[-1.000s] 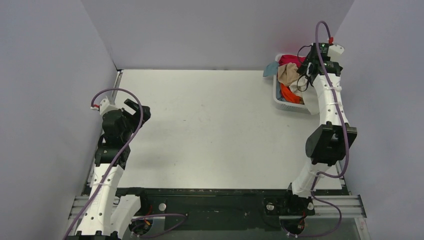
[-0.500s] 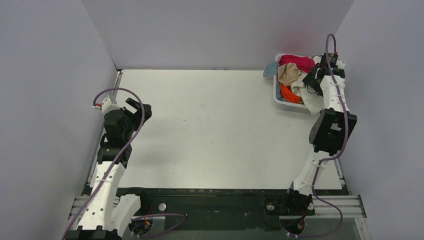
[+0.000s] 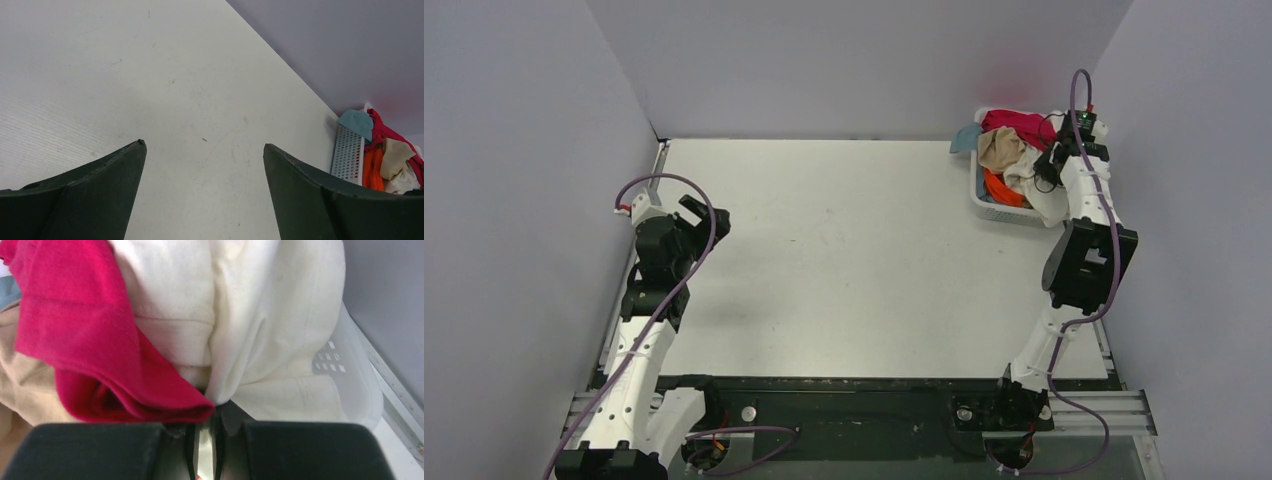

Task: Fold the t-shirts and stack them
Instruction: Grab crumpled tshirt from bin with the right arm, then move the tshirt to the center of the board

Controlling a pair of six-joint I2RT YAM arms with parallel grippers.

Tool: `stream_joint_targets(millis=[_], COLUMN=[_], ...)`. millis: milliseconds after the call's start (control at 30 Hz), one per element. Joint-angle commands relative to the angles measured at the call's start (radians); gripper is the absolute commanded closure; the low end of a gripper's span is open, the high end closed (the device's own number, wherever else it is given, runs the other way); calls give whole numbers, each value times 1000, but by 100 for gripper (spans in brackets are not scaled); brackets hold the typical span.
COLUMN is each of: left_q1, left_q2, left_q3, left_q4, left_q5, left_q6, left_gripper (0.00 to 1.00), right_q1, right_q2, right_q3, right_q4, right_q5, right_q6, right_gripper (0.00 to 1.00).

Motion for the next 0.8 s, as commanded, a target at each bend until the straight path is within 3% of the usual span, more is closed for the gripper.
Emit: stream_joint_targets(millis=[0,200,367,767], left_q1=[6,6,6,6], left_q2=[1,-11,-16,-5], left_q3=[19,27,36,78], left_q4=[62,51,39,-30], left_q5=[30,45,65,57], left_q6=[15,14,11,5], left_gripper=[2,2,2,2], right_q1=[11,38,35,16], right_q2=[-168,-445,-617,-603], right_q3=[-82,-301,-327,48], right_q4=[84,187,200,108], right_q5=[32,194,267,349], right_q6=[17,38,27,-9], right_gripper=[100,100,100,100])
